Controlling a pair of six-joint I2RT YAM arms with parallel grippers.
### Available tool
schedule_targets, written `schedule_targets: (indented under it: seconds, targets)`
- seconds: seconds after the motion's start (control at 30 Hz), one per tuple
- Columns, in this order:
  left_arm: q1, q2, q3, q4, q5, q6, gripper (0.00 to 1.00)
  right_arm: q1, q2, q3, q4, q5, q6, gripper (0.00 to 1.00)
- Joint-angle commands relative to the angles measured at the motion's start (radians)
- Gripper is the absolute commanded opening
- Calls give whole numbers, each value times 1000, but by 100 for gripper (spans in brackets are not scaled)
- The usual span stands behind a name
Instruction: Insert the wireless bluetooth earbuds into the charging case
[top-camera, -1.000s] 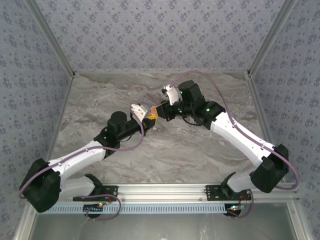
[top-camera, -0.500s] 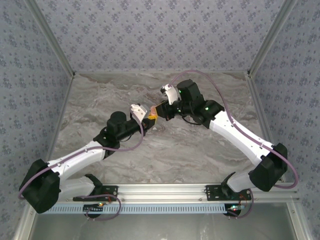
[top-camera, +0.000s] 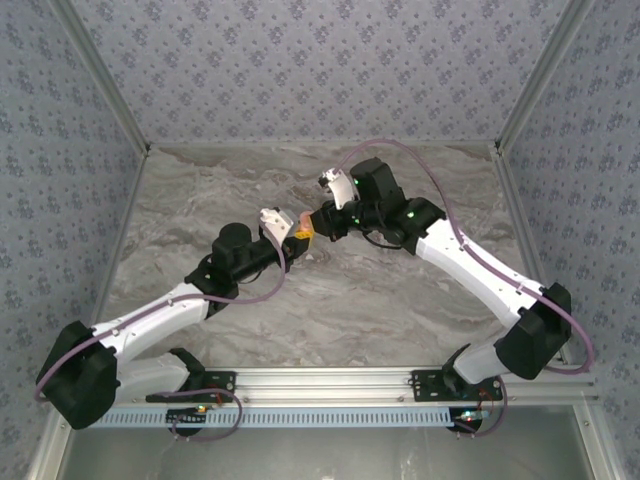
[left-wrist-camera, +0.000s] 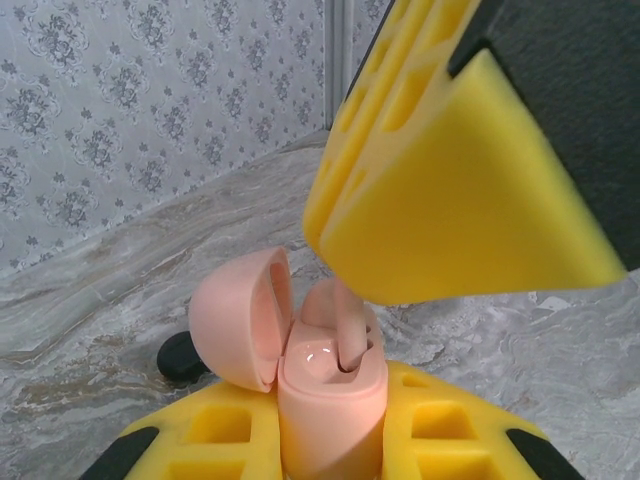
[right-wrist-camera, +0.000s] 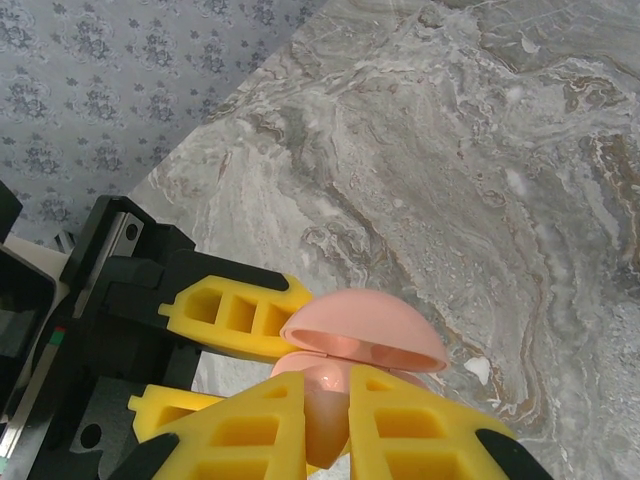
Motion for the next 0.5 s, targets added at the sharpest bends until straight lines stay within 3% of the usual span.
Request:
schedule_targets:
  seconds: [0.0,0.47]
  targets:
    - [-2,-26,11,34,10,19,8,9,22,32,-29,-30,-16,14]
    - [-2,-15,14,63,-3,-15,9,18,45,50,-56,-23,-18,24]
